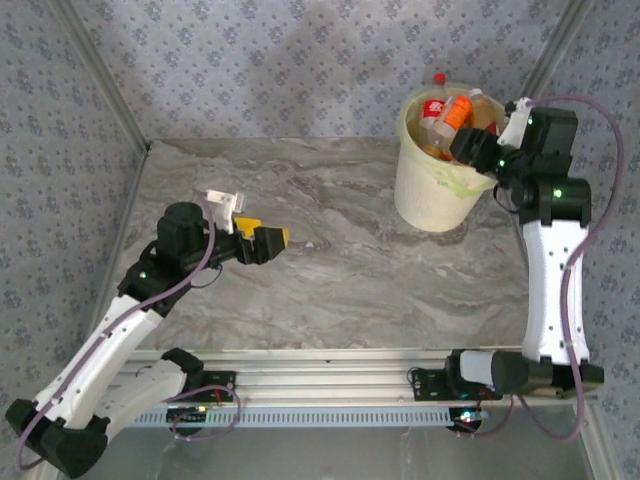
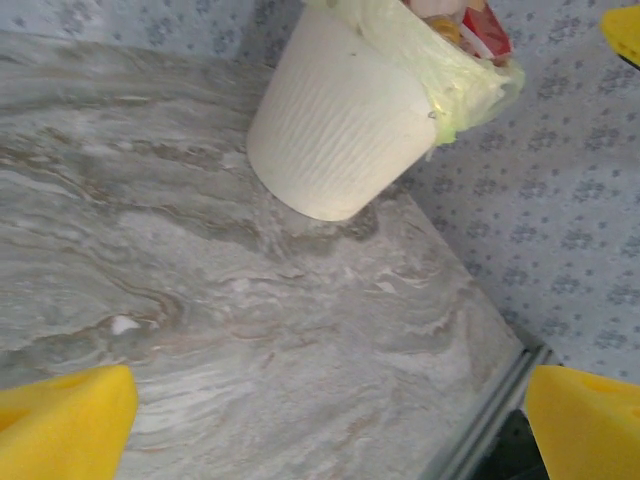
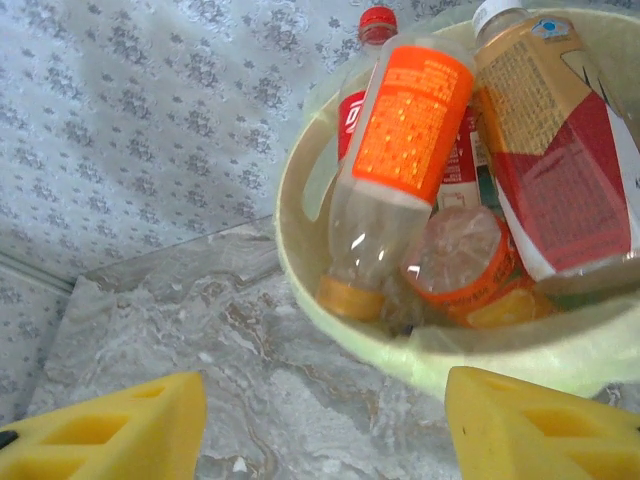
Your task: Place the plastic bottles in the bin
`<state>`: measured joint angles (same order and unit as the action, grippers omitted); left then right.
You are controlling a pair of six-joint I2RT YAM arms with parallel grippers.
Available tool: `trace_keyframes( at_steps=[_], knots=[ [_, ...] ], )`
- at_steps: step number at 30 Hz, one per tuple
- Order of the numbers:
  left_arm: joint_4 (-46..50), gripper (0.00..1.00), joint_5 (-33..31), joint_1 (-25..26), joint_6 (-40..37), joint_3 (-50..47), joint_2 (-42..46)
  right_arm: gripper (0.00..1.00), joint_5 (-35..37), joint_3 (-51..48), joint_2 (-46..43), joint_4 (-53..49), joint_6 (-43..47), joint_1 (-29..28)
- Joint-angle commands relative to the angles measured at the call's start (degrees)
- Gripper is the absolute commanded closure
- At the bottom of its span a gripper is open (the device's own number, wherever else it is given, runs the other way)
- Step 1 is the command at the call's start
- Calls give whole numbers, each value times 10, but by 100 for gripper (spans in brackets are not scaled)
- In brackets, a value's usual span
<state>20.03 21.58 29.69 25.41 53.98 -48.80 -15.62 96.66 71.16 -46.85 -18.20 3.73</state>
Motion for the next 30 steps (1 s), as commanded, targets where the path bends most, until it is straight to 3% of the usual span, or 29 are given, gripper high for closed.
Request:
trace_keyframes(
  at_steps=[1,3,4,9,16,23,30],
  knots=[
    [33,1,-57,3,-52,29,20,20,36,-61,-58,50,53,-19],
    [37,0,-87,2,-63,28,32,2,26,-102,-94,70,70,-35],
    [39,0,-108,3,-67,27,37,0,18,-119,-107,81,78,-41],
    [50,0,-202,3,-107,22,52,0,59,-189,-166,105,86,-68],
    [58,1,-305,2,-134,-19,106,0,105,-312,-230,119,61,-61],
    [60,0,-422,3,-151,-116,178,0,164,-501,-347,243,66,-55],
    [8,0,-455,1,-179,-242,265,0,225,-551,-347,265,41,-36]
  ],
)
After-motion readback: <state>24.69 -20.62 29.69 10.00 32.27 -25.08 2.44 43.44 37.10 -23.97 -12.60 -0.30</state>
